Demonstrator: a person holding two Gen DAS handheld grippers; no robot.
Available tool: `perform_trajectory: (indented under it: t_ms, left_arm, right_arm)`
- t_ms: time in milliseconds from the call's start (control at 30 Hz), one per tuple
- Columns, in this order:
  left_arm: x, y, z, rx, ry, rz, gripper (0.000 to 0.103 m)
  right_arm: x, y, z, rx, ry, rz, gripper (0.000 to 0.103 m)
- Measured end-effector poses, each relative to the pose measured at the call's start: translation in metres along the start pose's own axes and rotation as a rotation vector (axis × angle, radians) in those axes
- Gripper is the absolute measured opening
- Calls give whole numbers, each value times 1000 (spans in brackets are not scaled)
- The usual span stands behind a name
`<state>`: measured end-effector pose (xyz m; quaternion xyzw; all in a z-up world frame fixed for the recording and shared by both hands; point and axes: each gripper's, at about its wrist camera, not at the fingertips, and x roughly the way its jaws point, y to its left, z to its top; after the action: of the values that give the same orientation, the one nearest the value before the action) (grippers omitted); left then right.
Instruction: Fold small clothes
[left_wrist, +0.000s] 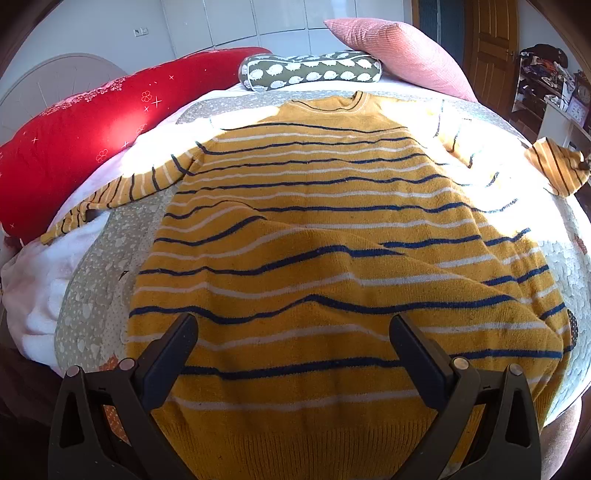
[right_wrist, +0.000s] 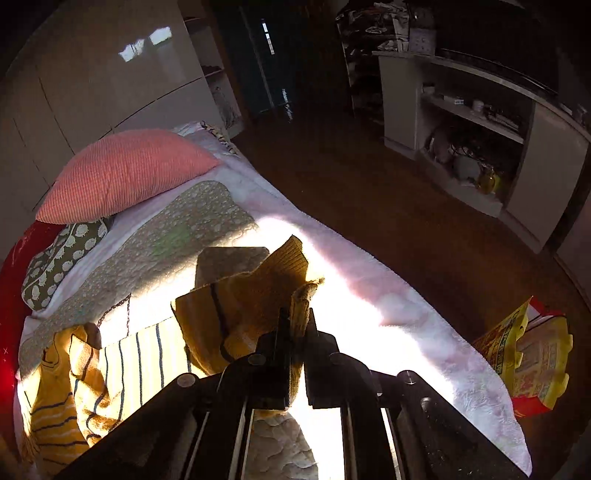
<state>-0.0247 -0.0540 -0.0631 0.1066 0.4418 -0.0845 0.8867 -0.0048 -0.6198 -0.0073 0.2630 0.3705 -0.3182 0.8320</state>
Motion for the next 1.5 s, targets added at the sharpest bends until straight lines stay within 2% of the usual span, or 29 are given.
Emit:
perform_trajectory:
  t_ms: [67, 200, 300, 367, 467, 600, 733, 833, 1000, 1167, 1267, 1333, 1500]
  left_arm:
    - [-7, 2, 0, -9, -13, 8, 103]
    - [-18, 5, 0, -19, -27, 13, 103]
    - [-21, 7, -1, -25, -24, 6, 103]
    - [-23, 9, -3, -30, -25, 7, 103]
    - [-26, 13, -5, -38, -27, 12, 103]
    - [-27, 24, -7, -61, -20, 17, 103]
    - [-27, 36, -10, -90, -12, 23, 103]
    - [-27, 45, -12, -115, -4, 21, 103]
    - [-27, 57, -15, -143, 11, 9, 103]
    - [-16, 73, -18, -168, 34, 22, 103]
    - [-6, 85, -20, -190, 61, 5, 103]
    - [0, 94, -21, -210, 71, -39, 103]
    - [12, 110, -22, -268, 101, -203, 103]
  right_arm:
    - [3, -19, -5, 3, 18, -51, 12]
    - [-5, -39, -24, -41, 11, -81, 14]
    - [-16, -42, -40, -61, 9, -52, 27]
    - [-25, -38, -50, -72, 10, -23, 30]
    - [-43, -21, -75, -98, 32, 66, 30]
    - [-74, 14, -128, -173, 90, 265, 41]
    - [-96, 46, -188, -230, 192, 481, 50]
    - [-101, 65, -227, -245, 272, 577, 51]
    - [-98, 82, -258, -268, 319, 606, 51]
    - [-96, 86, -267, -259, 333, 615, 51]
    - [-97, 86, -270, -269, 333, 612, 51]
    - [-98, 88, -271, -273, 334, 620, 51]
    - [-101, 103, -281, -301, 352, 642, 53]
